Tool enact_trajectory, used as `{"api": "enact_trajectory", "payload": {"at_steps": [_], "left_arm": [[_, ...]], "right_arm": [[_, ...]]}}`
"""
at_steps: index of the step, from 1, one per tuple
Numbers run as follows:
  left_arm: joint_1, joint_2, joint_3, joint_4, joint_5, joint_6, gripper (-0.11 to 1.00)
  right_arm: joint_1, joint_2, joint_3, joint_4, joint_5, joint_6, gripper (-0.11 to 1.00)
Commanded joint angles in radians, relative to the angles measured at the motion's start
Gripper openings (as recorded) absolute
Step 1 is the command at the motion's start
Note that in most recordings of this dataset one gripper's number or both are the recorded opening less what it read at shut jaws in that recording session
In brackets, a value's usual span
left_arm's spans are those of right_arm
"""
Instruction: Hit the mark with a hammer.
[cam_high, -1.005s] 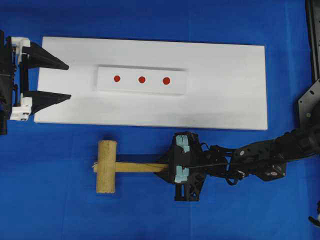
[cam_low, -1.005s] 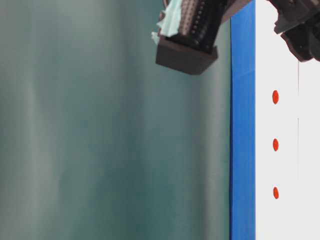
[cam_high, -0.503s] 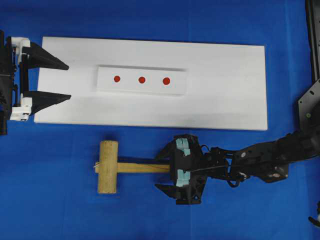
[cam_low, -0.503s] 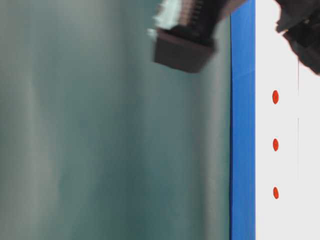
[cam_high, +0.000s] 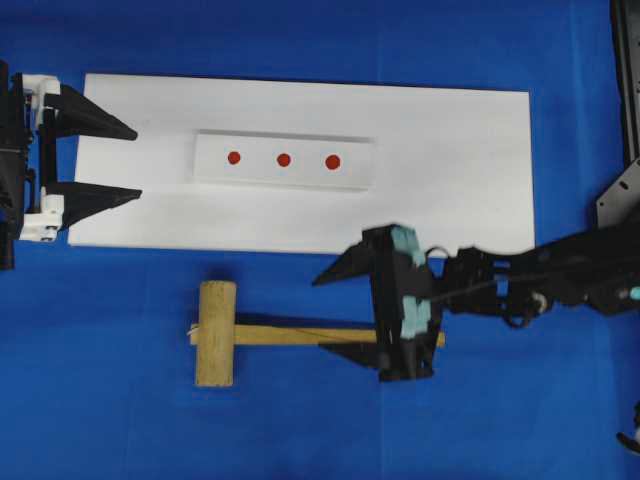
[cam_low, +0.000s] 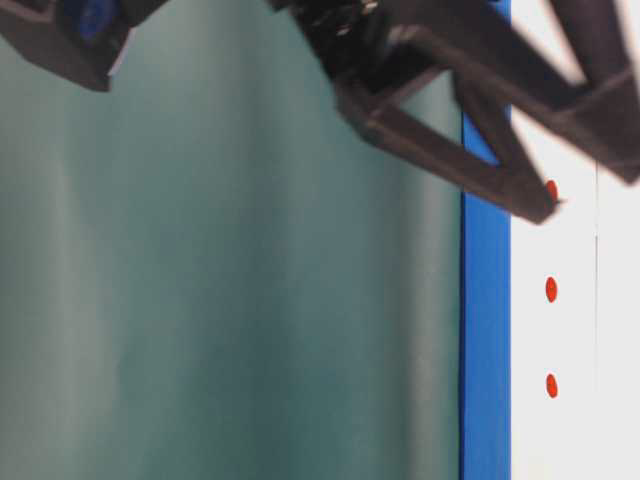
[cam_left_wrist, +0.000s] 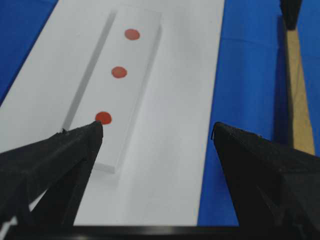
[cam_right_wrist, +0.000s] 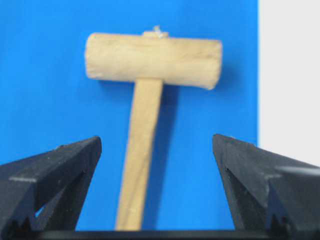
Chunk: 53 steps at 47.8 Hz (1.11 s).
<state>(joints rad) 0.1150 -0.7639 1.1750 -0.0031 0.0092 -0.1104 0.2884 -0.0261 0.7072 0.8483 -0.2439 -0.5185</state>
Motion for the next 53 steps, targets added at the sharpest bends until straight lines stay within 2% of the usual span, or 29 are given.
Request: {"api": "enact_trajectory", "payload": {"at_steps": [1, 11, 18, 25, 39, 53], "left_arm": [[0.003, 0.000, -0.012, -0.002, -0.005, -0.002, 0.88], [0.003, 0.000, -0.012, -0.002, -0.005, 0.005, 0.88], [0.003, 0.002, -0.012, -0.002, -0.005, 0.014, 0.88], [0.003, 0.000, -0.012, -0.002, -0.006, 0.037, 0.88], [0.003, -0.049, -0.008, -0.002, -0.012, 0.074, 0.88], [-0.006, -0.196, 0.011, -0.002, -0.006, 0.156, 0.88]], "right_arm": [[-0.034, -0.038, -0.002, -0.003, 0.003, -0.020, 0.83], [-0.167, -0.100, 0.025, -0.005, 0.035, -0.100, 0.83], [-0.288, -0.161, 0.046, -0.009, 0.091, -0.176, 0.82], [-0.377, -0.198, 0.057, -0.009, 0.150, -0.221, 0.82], [-0.425, -0.316, 0.080, -0.018, 0.258, -0.265, 0.82], [-0.459, -0.598, 0.227, -0.025, 0.316, -0.276, 0.82]]}}
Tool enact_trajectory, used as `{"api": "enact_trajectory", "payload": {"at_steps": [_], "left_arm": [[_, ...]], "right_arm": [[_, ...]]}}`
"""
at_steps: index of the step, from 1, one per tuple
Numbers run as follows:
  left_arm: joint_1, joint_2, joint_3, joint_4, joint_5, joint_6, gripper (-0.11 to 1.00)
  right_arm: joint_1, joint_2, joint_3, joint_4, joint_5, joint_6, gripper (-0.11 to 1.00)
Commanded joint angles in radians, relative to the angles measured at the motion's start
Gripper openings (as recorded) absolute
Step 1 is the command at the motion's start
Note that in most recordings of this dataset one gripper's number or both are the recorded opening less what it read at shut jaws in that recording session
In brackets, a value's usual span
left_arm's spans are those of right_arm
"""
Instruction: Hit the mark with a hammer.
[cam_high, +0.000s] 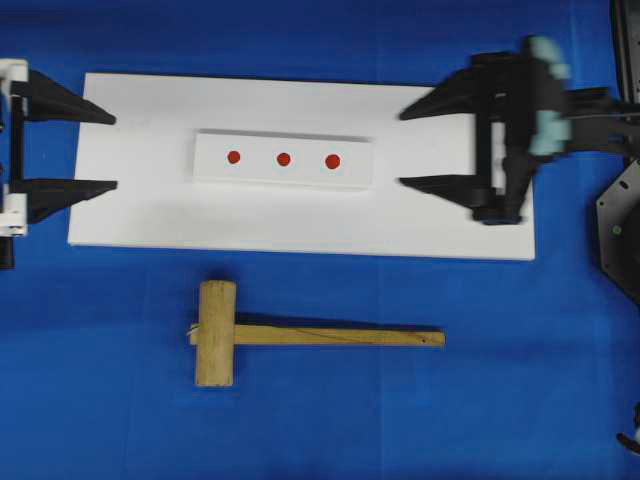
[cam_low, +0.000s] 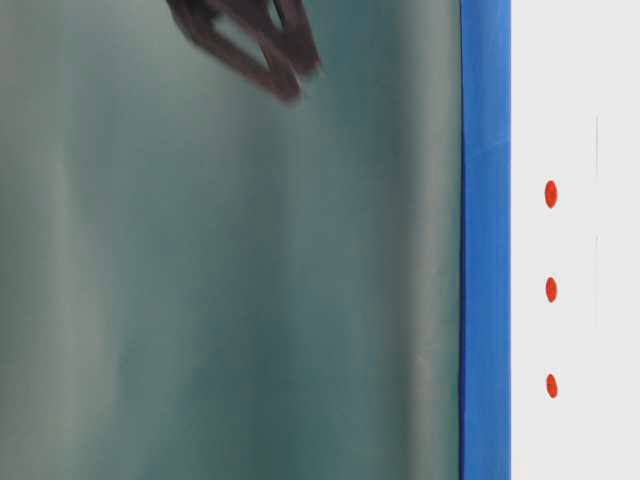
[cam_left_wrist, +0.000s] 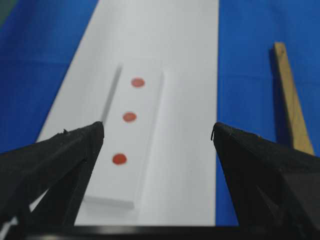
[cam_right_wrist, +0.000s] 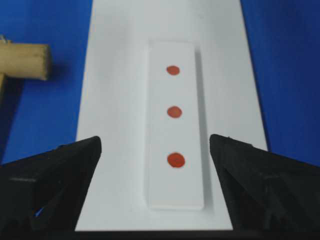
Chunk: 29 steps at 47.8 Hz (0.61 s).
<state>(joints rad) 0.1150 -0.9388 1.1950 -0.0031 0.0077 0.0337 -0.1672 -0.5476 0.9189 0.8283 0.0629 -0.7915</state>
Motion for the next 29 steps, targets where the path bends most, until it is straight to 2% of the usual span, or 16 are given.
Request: {"api": "enact_trajectory", "payload": {"at_steps": [1, 12, 22, 29], "left_arm": [[-0.009, -0.035, -0.008, -0.002, -0.005, 0.017, 0.88], [-0.021, -0.121, 0.015, -0.002, 0.018, 0.058, 0.88], [-0.054, -0.183, 0.043, -0.002, 0.028, 0.060, 0.88], [-0.089, -0.213, 0.063, -0.002, 0.041, 0.060, 0.88]], "right_arm": [[-0.002, -0.114, 0.032, -0.006, 0.017, -0.003, 0.82], [-0.005, -0.376, 0.175, -0.026, 0.081, -0.005, 0.82], [-0.005, -0.561, 0.308, -0.023, 0.091, 0.005, 0.82], [-0.005, -0.629, 0.380, 0.021, 0.058, 0.009, 0.82]]}}
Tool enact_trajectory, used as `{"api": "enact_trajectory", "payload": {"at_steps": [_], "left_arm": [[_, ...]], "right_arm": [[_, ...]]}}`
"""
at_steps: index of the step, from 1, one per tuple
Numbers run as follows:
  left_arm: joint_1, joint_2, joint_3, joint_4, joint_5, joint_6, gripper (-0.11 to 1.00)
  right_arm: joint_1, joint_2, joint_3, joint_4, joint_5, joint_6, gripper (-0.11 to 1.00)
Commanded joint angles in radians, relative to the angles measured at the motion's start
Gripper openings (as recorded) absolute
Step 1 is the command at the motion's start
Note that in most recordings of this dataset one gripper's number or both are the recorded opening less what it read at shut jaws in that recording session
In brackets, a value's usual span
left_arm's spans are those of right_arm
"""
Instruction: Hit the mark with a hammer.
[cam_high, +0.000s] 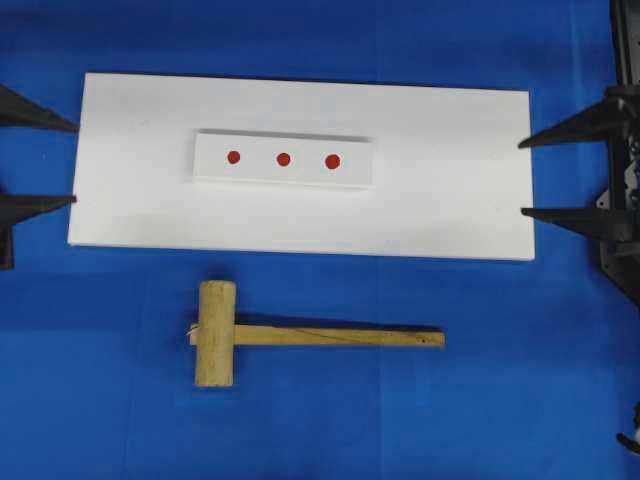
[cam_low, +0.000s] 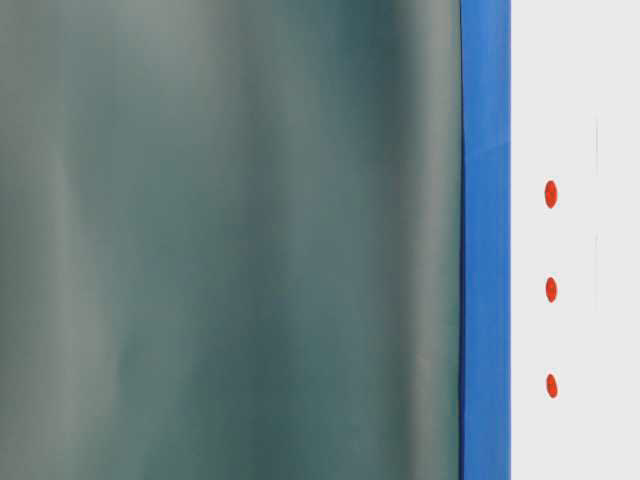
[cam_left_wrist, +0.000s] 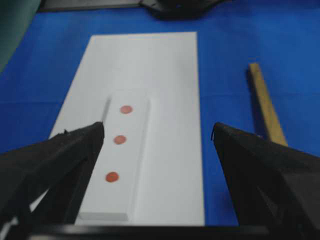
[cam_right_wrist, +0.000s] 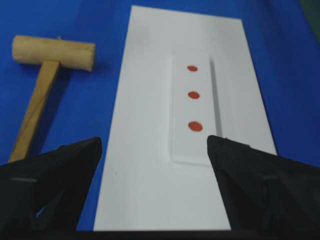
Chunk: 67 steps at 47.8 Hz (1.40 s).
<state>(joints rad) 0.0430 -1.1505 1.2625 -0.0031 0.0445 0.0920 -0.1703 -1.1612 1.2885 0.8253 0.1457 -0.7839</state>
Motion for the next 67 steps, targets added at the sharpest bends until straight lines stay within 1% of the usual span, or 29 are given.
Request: {"api": "enact_trajectory", "payload": {"at_steps": [1, 6, 11, 21, 27, 35, 67], "left_arm": [[-0.020, -0.003, 0.000, -0.002, 0.008, 0.002, 0.88], [-0.034, -0.014, 0.015, -0.002, 0.015, 0.002, 0.88], [-0.037, -0.021, 0.031, -0.002, 0.014, 0.002, 0.88], [-0.043, -0.038, 0.058, -0.002, 0.014, 0.002, 0.88], [-0.058, -0.038, 0.064, -0.002, 0.014, 0.002, 0.88], [-0.078, -0.038, 0.067, -0.002, 0.014, 0.000, 0.88], [-0.078, -0.040, 0.075, -0.002, 0.025, -0.003, 0.88]], "right_arm": [[-0.002, -0.021, 0.020, 0.031, -0.034, 0.002, 0.82], [-0.002, -0.026, 0.064, 0.072, -0.091, 0.000, 0.82], [0.011, -0.018, 0.089, 0.094, -0.133, 0.000, 0.82], [0.060, -0.012, 0.103, 0.094, -0.176, 0.000, 0.81], [0.075, -0.012, 0.104, 0.094, -0.187, 0.000, 0.81], [0.077, -0.011, 0.106, 0.094, -0.190, 0.000, 0.81], [0.077, -0.008, 0.106, 0.094, -0.190, 0.000, 0.81]]}}
